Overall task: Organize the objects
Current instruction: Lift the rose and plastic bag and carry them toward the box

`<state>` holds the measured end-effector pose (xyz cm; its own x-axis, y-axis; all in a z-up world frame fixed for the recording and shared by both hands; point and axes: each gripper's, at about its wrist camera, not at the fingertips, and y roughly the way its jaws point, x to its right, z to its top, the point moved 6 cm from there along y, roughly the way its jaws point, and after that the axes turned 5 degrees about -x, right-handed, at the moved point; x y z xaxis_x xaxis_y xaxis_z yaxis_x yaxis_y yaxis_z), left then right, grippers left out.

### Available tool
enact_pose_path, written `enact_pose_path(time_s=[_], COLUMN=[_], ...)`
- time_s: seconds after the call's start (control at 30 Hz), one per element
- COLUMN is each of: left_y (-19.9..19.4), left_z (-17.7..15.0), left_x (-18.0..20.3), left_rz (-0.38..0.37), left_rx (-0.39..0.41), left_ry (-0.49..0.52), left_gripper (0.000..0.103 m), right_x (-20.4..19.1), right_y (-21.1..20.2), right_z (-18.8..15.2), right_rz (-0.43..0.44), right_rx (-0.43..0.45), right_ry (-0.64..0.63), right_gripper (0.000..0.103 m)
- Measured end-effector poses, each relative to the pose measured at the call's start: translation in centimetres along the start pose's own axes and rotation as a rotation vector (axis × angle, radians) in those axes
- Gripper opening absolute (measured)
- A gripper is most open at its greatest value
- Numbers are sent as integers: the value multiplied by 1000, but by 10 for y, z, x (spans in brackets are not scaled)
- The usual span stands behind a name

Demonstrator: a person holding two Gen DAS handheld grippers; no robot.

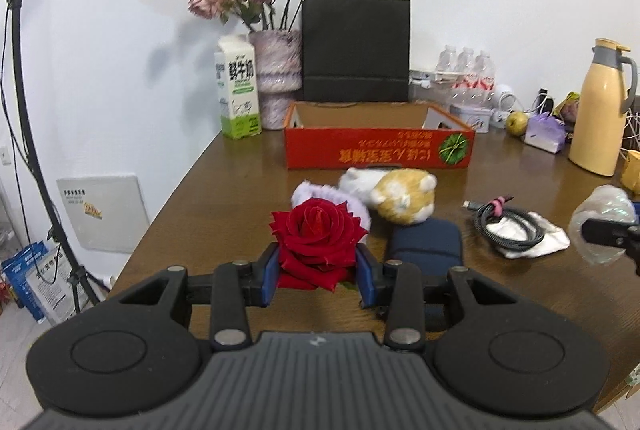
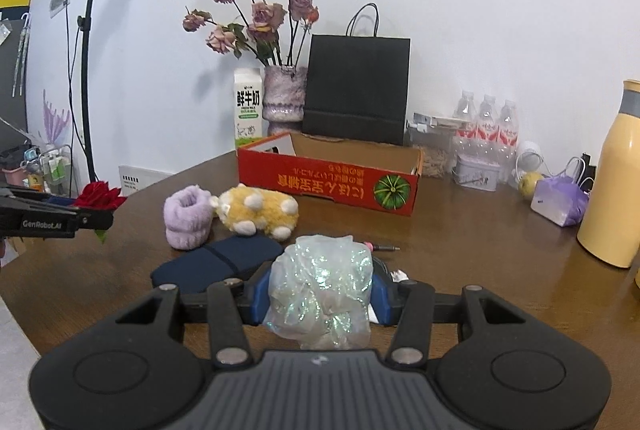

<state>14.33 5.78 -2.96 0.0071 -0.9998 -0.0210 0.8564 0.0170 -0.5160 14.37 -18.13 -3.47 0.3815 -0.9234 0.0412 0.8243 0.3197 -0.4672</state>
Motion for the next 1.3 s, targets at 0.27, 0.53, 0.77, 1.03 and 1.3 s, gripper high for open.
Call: enact_pose_path(time_s=[0.27, 0.53, 0.77, 1.03, 1.3], left_y=[3, 12, 26, 49, 83], left_z=[8, 26, 49, 72, 97], left_x=[17, 29, 33, 37, 37], left_rz=[-24, -40, -36, -41, -51], left_rx=[15, 37, 64, 77, 71], left_ry=[7, 4, 6, -3, -10], left_gripper=[39, 39, 39, 39, 39], right_x=[-5, -10, -15, -12, -7], right_y=[4, 17, 36, 62, 95], right_z=[10, 22, 39, 63, 93], right_rz=[11, 19, 34, 45, 48], right_rx=[12, 18, 24, 38, 48], right_ry=[-5, -15, -27, -25, -13], right_gripper=[47, 47, 47, 47, 47])
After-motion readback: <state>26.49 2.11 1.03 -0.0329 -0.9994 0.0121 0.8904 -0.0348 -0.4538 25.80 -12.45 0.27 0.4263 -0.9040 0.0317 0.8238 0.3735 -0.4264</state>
